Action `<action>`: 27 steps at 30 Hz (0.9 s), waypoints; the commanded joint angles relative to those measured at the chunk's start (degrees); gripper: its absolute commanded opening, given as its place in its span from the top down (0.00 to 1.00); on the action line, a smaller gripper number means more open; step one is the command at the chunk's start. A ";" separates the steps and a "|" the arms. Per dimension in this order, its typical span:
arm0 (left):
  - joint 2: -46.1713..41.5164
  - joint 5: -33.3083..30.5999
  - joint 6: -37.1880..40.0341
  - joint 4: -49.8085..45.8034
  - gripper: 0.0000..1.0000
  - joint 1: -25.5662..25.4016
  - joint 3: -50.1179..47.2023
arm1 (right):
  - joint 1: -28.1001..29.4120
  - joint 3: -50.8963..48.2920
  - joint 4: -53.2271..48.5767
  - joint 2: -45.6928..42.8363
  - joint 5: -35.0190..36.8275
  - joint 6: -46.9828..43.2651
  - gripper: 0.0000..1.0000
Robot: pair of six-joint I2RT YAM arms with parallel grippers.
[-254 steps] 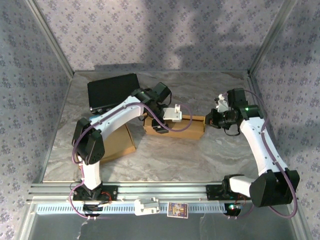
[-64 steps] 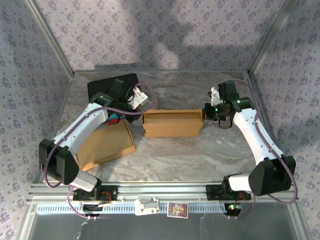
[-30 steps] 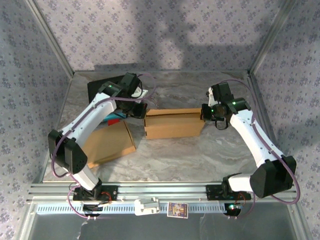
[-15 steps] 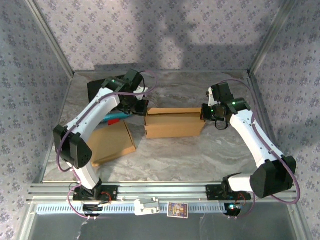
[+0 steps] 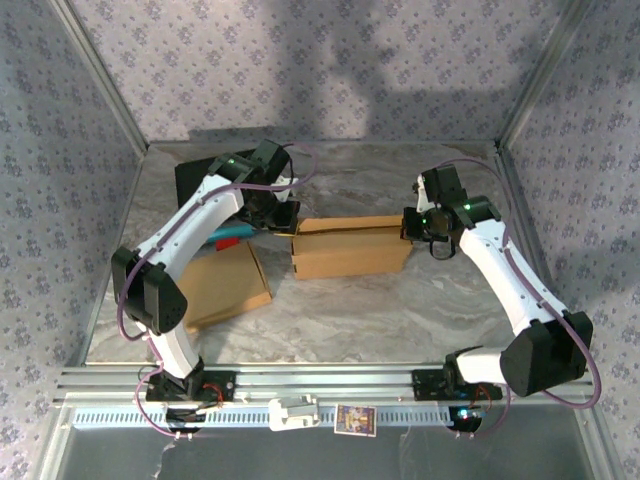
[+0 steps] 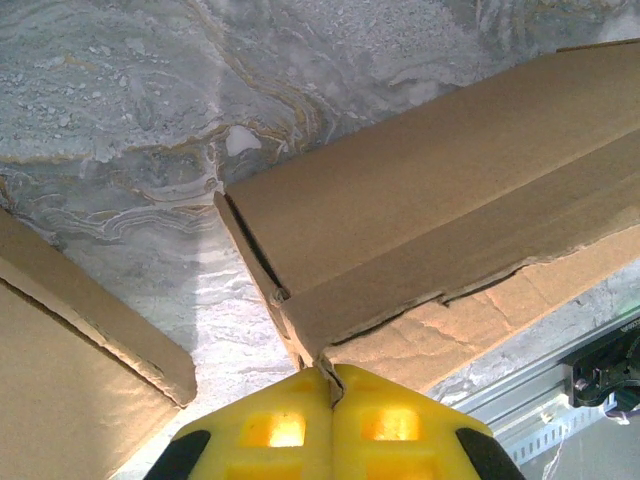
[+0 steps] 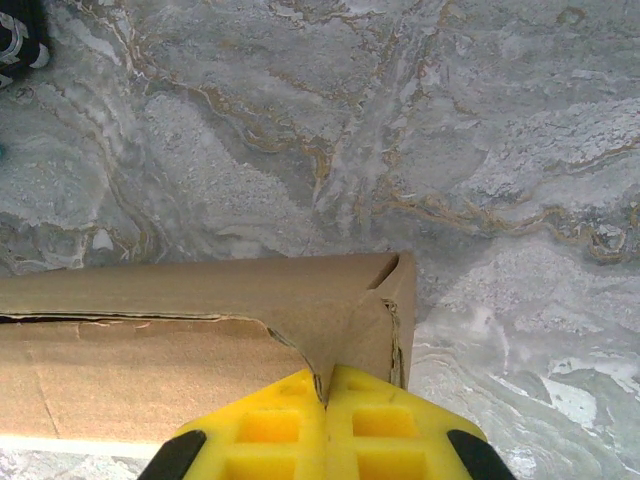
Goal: Fold the paper box
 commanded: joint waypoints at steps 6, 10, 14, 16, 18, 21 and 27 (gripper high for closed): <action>1.16 5.71 -0.27 1.65 1.00 -1.57 1.43 | 1.64 -0.72 -0.31 0.54 -2.77 0.54 1.00; 1.43 5.37 -0.41 1.82 1.00 -1.58 1.62 | 1.67 -0.63 -0.34 0.50 -2.54 0.64 1.00; 1.09 4.68 -0.34 2.53 1.00 -1.69 1.40 | 1.67 -0.54 -0.35 0.54 -2.51 0.78 1.00; 1.77 5.30 -0.46 1.74 1.00 -1.44 2.69 | 1.65 -0.44 -0.42 0.61 -2.51 0.79 1.00; 2.93 5.85 -0.45 0.01 1.00 -1.48 4.76 | 1.67 -0.37 -0.52 0.66 -2.42 0.71 1.00; 4.13 6.45 -0.36 -1.89 1.00 -1.34 5.94 | 1.67 -0.36 -0.54 0.60 -2.34 0.88 1.00; 4.69 7.57 -1.43 -2.32 1.00 -1.26 6.03 | 1.68 -0.54 -0.46 0.58 -2.35 1.04 1.00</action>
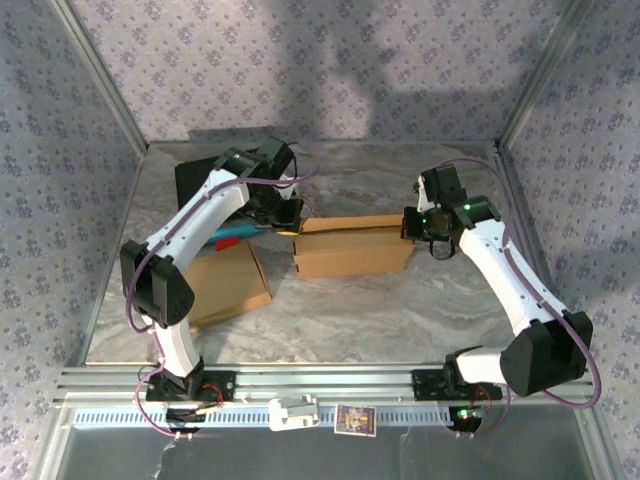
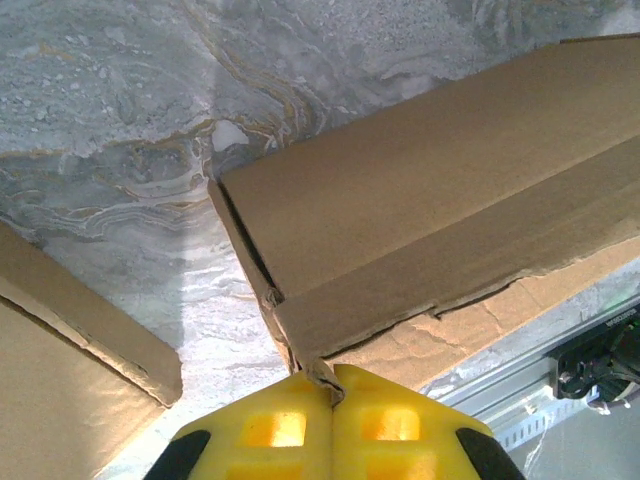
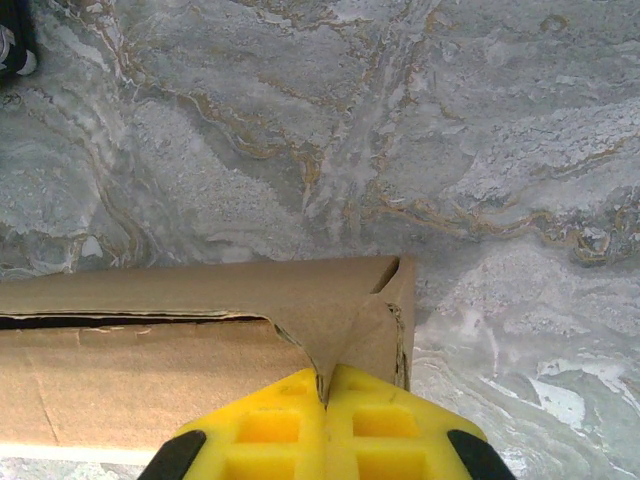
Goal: Fold the paper box
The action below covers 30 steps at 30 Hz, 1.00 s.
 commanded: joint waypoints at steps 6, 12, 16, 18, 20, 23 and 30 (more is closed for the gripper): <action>1.68 6.72 -0.77 -1.07 1.00 -1.20 3.33 | 1.53 -0.63 -0.77 0.67 -3.47 0.90 1.00; -1.48 4.38 1.56 2.74 1.00 -1.21 -2.79 | 1.48 -0.88 -0.53 0.40 -3.47 0.98 1.00; -4.16 1.88 2.29 8.95 1.00 -1.80 -8.03 | 1.46 -1.07 -0.02 0.14 -3.69 1.07 1.00; -5.48 0.85 2.53 11.92 1.00 -2.27 -10.63 | 1.44 -1.07 0.24 0.08 -3.73 0.90 1.00; -6.88 -0.62 3.18 14.25 1.00 -2.94 -13.16 | 1.54 -1.07 0.62 -0.32 -3.59 0.90 1.00; -9.12 -2.96 3.75 16.82 1.00 -3.13 -16.73 | 1.56 -2.45 1.40 -1.19 -3.48 0.73 1.00; -10.67 -5.01 3.73 18.37 1.00 -4.22 -19.43 | 1.96 -3.91 3.43 -2.99 -2.33 -0.11 1.00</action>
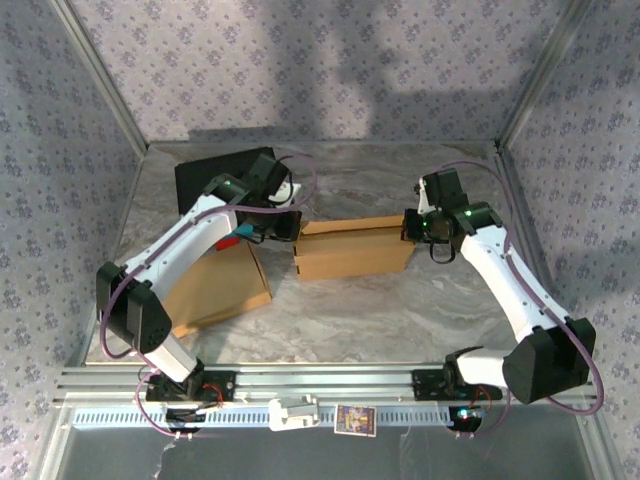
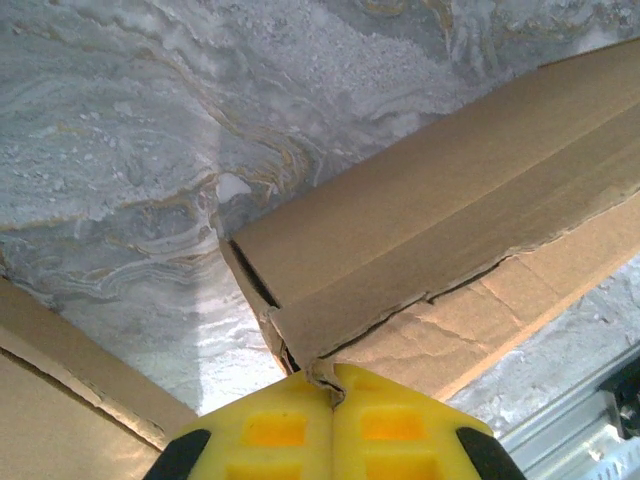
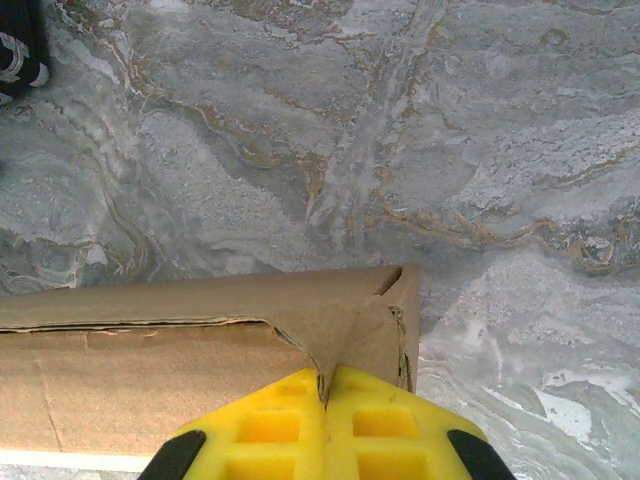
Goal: Fold the paper box
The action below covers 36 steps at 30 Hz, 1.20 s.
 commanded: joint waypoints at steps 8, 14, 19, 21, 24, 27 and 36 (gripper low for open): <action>0.51 -6.78 0.73 -2.96 1.00 -2.17 -1.41 | 2.69 -1.39 0.69 -1.63 -0.62 -0.31 1.00; 0.21 -9.49 -0.53 -4.60 1.00 -2.96 -1.48 | 3.32 -1.29 0.46 -2.06 0.84 0.10 1.00; -1.25 -11.09 -2.85 0.82 1.00 -4.10 -5.46 | 4.07 -2.26 1.73 -2.99 2.08 0.79 1.00; -2.06 -11.82 -4.07 3.50 1.00 -4.43 -6.89 | 4.50 -3.05 2.34 -3.74 2.76 1.05 1.00; -2.97 -12.21 -5.90 6.56 1.00 -4.86 -8.83 | 4.86 -4.30 3.43 -4.93 3.21 1.41 1.00; -3.72 -13.14 -5.60 8.62 1.00 -5.67 -10.92 | 5.13 -5.31 4.48 -5.64 3.70 1.50 1.00; -9.66 -14.75 -6.34 17.89 1.00 -6.88 -20.94 | 5.81 -6.62 5.98 -6.91 4.35 2.10 1.00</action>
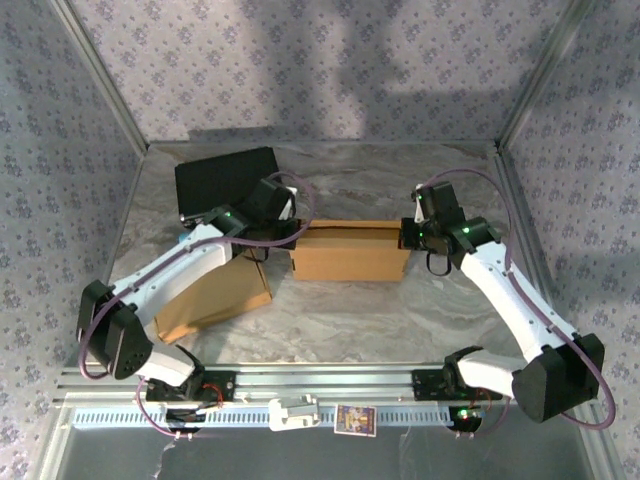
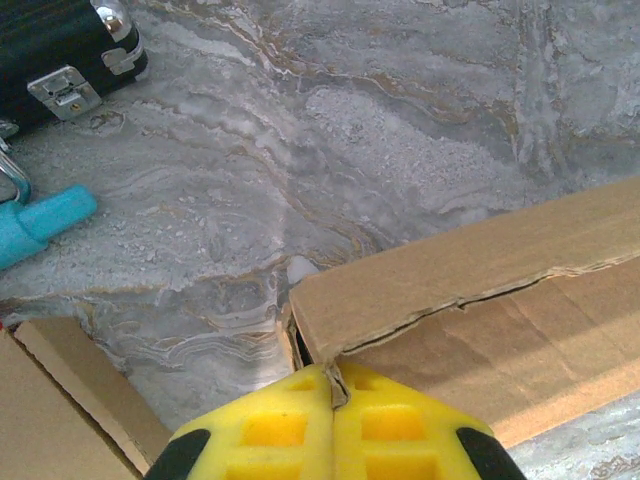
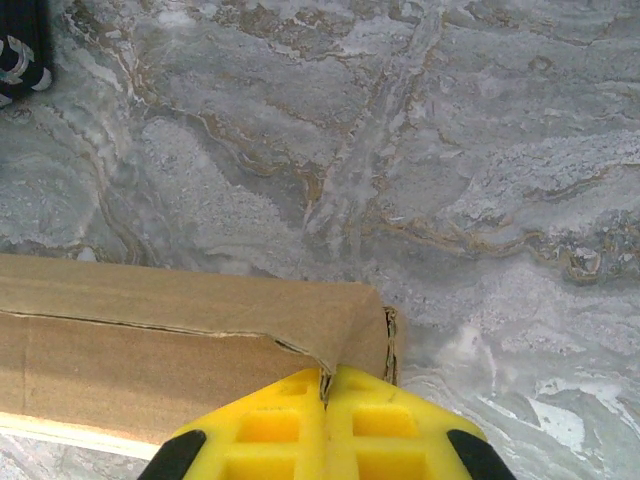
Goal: Fold the paper box
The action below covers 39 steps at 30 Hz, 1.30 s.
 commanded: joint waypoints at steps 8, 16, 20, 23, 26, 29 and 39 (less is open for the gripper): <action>-3.96 -5.50 -0.71 5.47 1.00 -6.63 -11.10 | 2.21 -5.58 3.76 -4.98 0.57 0.49 1.00; -5.29 -13.25 -7.32 8.98 1.00 -10.96 -16.85 | 1.77 -5.95 1.18 -6.58 -1.69 2.71 0.87; -4.32 -15.84 -10.46 8.42 1.00 -12.11 -17.11 | 1.36 -4.83 -2.67 -8.45 -4.96 7.70 0.57; -4.22 -17.13 -12.02 8.46 1.00 -12.93 -17.31 | 1.04 -3.68 -6.17 -9.38 -8.44 15.09 0.48; -3.89 -17.58 -13.34 8.19 1.00 -13.26 -17.13 | 0.59 -3.18 -5.77 -11.02 -14.25 23.92 0.43; -3.64 -18.51 -13.68 7.75 1.00 -13.74 -16.36 | 0.26 -3.18 -3.50 -14.25 -14.93 33.30 0.35; -1.89 -18.76 -14.97 6.88 1.00 -15.05 -14.92 | -5.69 2.94 -19.33 -13.33 -16.71 43.73 0.24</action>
